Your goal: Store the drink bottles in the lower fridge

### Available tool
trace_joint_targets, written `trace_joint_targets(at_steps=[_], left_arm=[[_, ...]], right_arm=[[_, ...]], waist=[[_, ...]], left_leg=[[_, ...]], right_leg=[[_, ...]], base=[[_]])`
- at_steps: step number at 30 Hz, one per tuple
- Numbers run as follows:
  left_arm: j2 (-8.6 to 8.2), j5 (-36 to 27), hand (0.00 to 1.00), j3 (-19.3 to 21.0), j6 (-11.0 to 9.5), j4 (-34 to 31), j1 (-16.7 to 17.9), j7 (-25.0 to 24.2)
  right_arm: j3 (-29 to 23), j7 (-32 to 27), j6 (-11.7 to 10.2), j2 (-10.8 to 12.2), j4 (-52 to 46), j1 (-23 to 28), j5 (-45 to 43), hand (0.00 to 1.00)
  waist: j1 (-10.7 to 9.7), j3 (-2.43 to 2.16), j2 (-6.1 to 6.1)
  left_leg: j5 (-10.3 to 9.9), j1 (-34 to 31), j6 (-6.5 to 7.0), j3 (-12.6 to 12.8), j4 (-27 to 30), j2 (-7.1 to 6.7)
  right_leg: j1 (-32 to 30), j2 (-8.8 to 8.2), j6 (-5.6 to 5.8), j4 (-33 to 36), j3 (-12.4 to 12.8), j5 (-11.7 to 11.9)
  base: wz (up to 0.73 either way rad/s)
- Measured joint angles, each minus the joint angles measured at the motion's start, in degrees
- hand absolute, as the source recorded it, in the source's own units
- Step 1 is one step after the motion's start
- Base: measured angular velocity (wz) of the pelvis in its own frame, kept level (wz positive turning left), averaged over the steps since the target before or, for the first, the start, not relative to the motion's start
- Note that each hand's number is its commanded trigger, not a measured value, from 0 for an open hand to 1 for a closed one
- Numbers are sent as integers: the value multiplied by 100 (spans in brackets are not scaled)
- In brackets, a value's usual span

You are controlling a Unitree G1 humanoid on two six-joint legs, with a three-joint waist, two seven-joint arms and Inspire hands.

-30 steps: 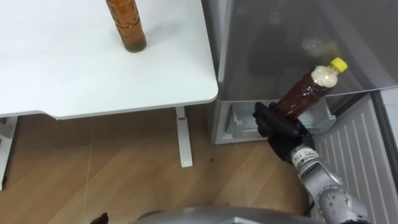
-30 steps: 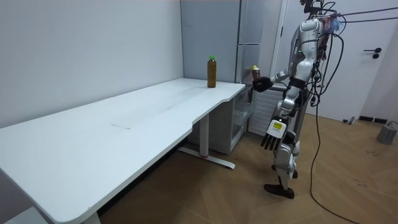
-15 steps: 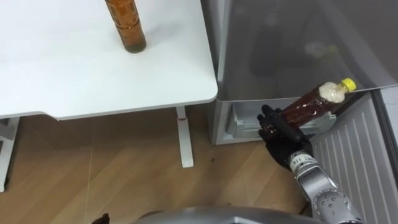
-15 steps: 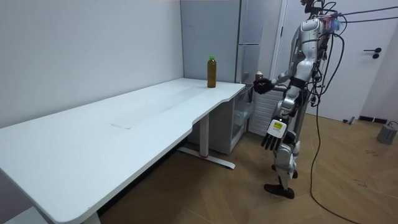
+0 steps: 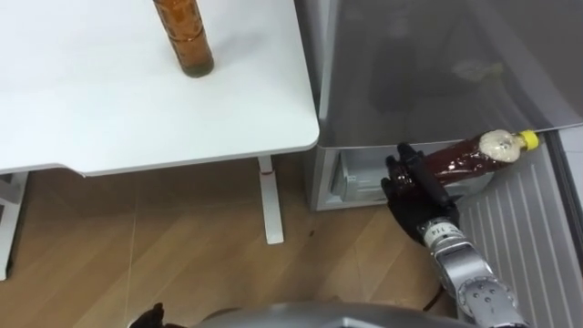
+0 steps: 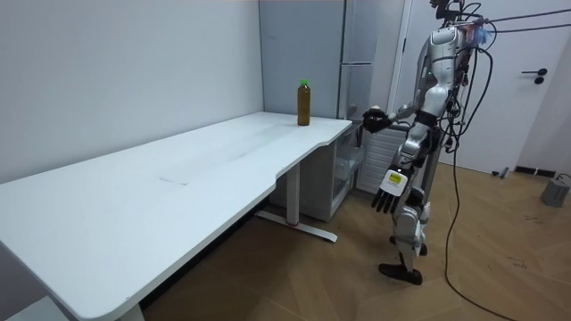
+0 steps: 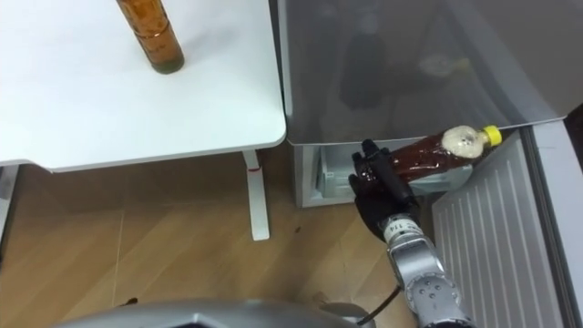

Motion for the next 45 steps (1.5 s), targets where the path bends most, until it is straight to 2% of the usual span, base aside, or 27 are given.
trace_joint_targets(at_steps=[10,11,14,15,19,22,25,33,36,41,44,45], left_arm=[[-37,225,0,7,11,196,-23,62],[-47,222,0,6,13,227,-25,81],[-75,223,0,2,35,234,-13,139],[-75,224,0,7,43,246,-16,141],[-91,224,0,-15,58,332,-31,127],[-92,222,0,-39,148,335,21,54],[-113,317,0,-14,270,329,191,-109],[-168,333,0,41,454,325,322,-209],[-187,330,0,40,501,319,333,-210],[-214,335,0,49,533,216,418,-253],[-198,330,0,52,531,169,372,-343],[-185,339,0,51,534,190,251,-348]], right_arm=[[31,7,-70,52,6,8,379,100],[45,7,-72,55,6,8,466,100],[76,8,-73,63,68,3,623,100],[71,14,-73,64,190,-28,648,100],[48,15,-87,61,549,-70,744,100],[51,14,-121,57,808,-103,762,100],[15,14,-122,57,1111,-226,743,100],[-48,14,-106,37,1460,-572,886,100],[-137,15,-53,27,1572,-663,995,100],[-436,16,-63,30,1572,-703,1128,100],[-580,49,-59,26,1585,-842,1209,100],[-611,114,-56,26,1693,-999,1198,100]], waist=[[18,-28,43],[21,-9,12],[33,3,-8],[54,-5,9],[158,14,23],[201,19,39],[309,44,60],[327,59,75],[326,51,83],[429,33,124],[450,15,175],[448,9,215]], left_leg=[[0,11,0,-23,24,0],[0,11,0,-28,33,0],[-1,21,0,-52,54,0],[-2,31,1,-58,68,0],[-4,45,1,-74,84,1],[-3,13,1,-152,103,-8],[-3,92,1,-190,109,-16],[-2,122,1,-375,233,-74],[-15,131,13,-464,288,-109],[-41,-94,23,-483,490,-123],[-41,-492,25,-605,699,-135],[-38,-679,26,-618,792,-127]], right_leg=[[20,0,-2,32,-24,1],[26,-1,-2,35,-28,1],[63,-2,-2,32,-39,1],[82,-2,-2,32,-42,1],[105,-3,-2,32,-57,1],[127,-15,-2,24,-144,1],[250,-21,-1,-35,-199,-10],[503,-81,17,-109,-491,-72],[541,-104,25,-95,-529,-141],[341,-162,20,136,-676,-275],[-96,-205,-11,457,-769,-332],[-319,-216,-28,653,-770,-359]], base=[[0],[0],[4],[0],[1],[13],[8],[19],[18],[15],[13],[0]])
